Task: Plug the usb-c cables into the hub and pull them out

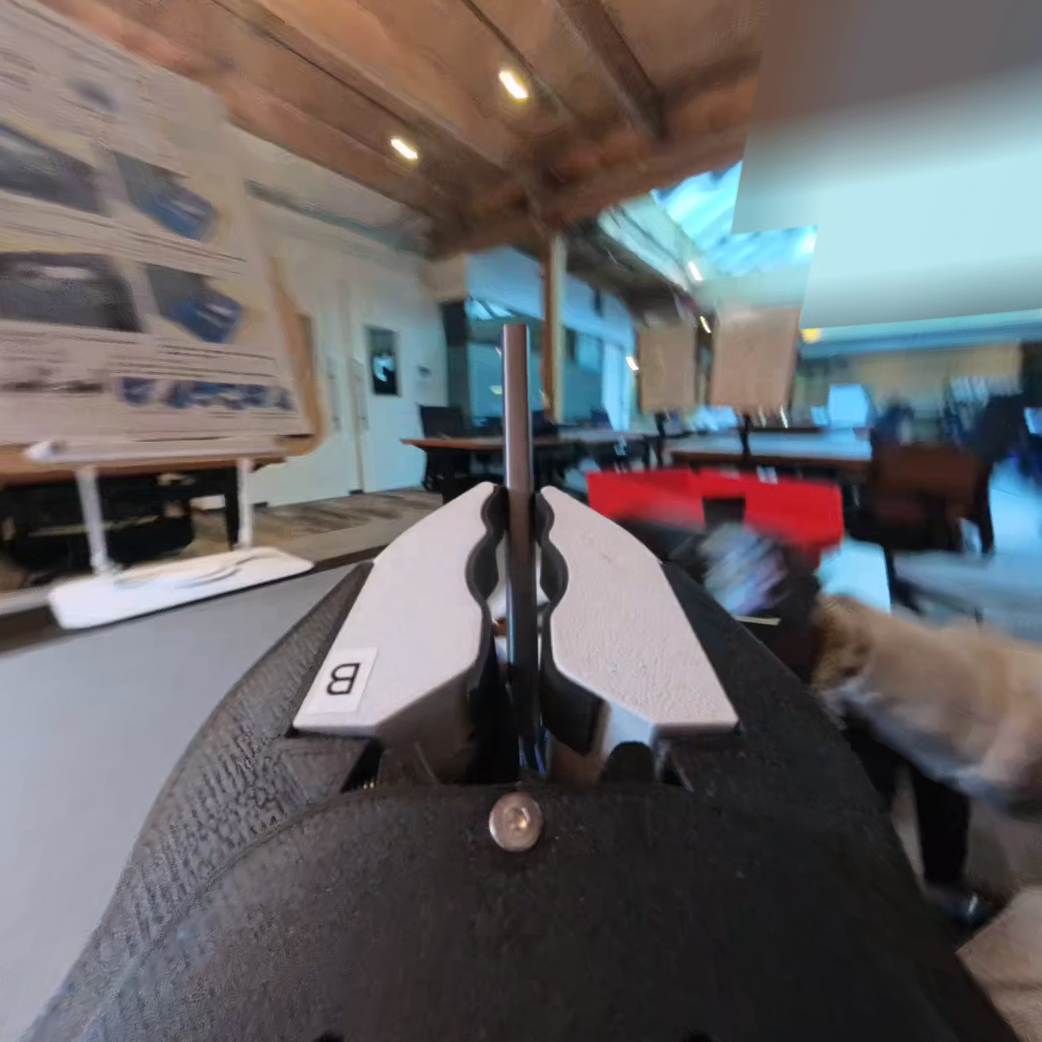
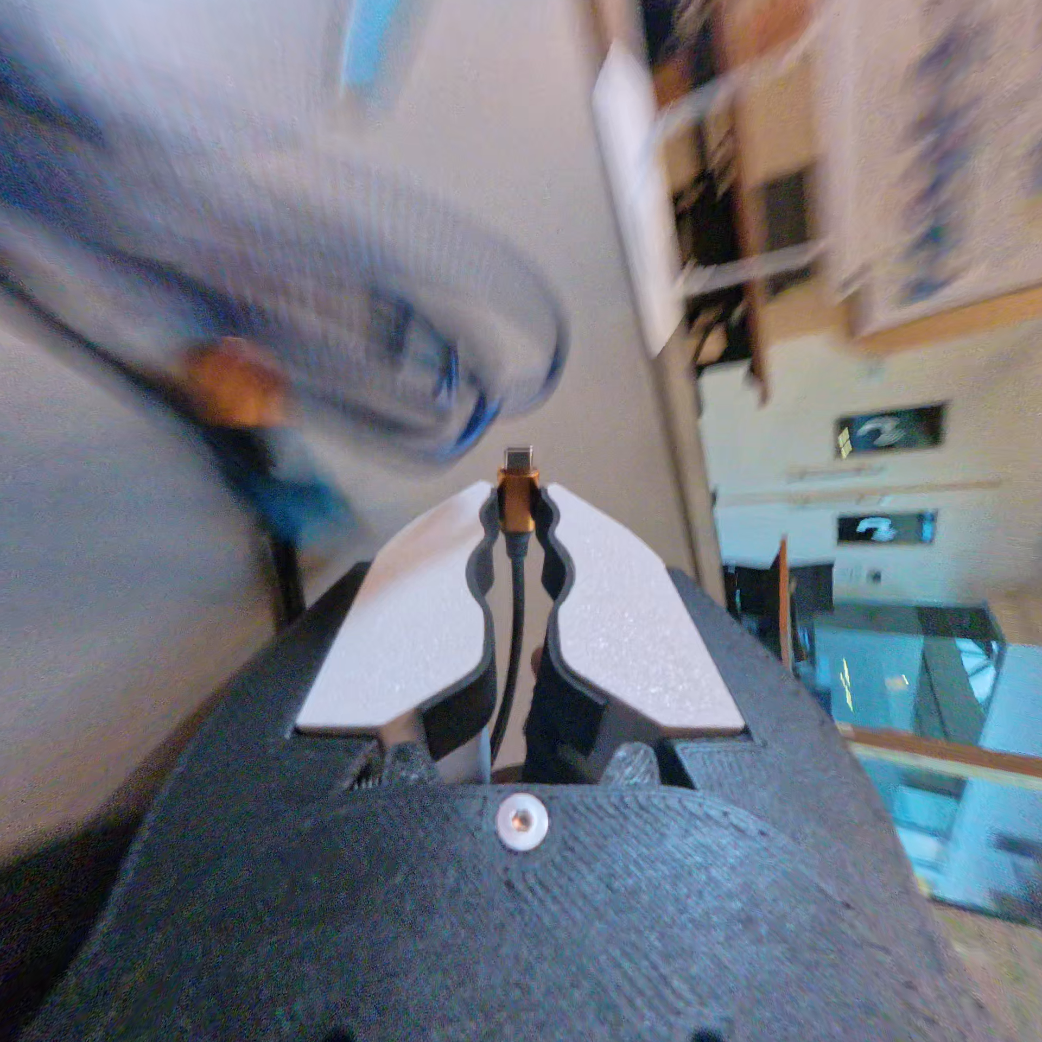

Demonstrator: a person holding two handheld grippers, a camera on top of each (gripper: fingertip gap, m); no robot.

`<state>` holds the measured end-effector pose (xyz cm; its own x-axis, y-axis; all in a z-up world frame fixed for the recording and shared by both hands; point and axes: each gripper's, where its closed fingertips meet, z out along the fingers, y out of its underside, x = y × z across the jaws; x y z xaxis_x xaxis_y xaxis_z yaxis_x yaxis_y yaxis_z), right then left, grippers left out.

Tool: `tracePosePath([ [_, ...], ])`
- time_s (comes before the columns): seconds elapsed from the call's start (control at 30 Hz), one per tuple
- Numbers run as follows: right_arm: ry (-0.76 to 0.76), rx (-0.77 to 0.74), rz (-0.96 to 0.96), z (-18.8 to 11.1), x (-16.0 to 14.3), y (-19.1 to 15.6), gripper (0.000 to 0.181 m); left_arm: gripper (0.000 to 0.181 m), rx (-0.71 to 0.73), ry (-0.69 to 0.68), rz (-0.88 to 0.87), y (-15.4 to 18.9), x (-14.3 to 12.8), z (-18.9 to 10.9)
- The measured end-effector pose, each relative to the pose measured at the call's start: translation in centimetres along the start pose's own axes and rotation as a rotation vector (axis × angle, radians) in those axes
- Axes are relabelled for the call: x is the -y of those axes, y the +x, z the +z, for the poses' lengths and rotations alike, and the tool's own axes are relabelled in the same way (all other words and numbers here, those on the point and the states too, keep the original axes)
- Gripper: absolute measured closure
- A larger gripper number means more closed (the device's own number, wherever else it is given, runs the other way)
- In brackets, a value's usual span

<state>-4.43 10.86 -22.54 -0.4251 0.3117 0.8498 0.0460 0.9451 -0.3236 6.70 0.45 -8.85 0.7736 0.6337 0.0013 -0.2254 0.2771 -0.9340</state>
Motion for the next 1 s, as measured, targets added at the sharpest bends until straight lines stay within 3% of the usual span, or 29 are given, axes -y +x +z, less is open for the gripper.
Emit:
tracePosePath([
  [0.03, 0.065, -0.018, 0.017, -0.5, -0.5, 1.0, 0.168, 0.172, 0.075, 0.021, -0.070, -1.8, 0.6, -1.4],
  [0.1, 0.542, -0.016, 0.329, -7.4, 6.4, 5.7, 0.169, 0.172, 0.151, 0.036, -0.193, -4.5, -0.1, -2.9],
  [0.2, 0.791, -0.033, 0.362, -11.6, 10.6, 9.0, 0.169, 0.172, 0.086, -0.029, -0.045, -2.9, -0.6, -0.7],
  [0.27, 0.849, -0.025, 0.431, -11.9, 10.2, 10.2, 0.169, 0.172, 0.088, -0.088, -0.042, -2.8, -1.8, -0.3],
  [0.43, 1.002, -0.021, 0.774, -14.8, 6.7, 15.0, 0.169, 0.172, 0.102, -0.064, -0.055, -3.3, -1.6, -0.7],
  [0.7, 1.009, -0.330, 0.762, -22.0, 0.5, 23.7, 0.169, 0.171, 0.150, -0.030, -0.193, -5.0, -1.5, -1.3],
  [0.87, 0.838, -0.618, 0.704, -26.9, -6.2, 29.7, 0.169, 0.171, 0.149, -0.027, -0.205, -5.0, -1.5, -1.4],
  [1.0, 0.720, -0.780, 0.715, -29.2, -11.5, 32.5, 0.169, 0.171, 0.136, -0.041, -0.197, -4.8, -1.7, -1.2],
])
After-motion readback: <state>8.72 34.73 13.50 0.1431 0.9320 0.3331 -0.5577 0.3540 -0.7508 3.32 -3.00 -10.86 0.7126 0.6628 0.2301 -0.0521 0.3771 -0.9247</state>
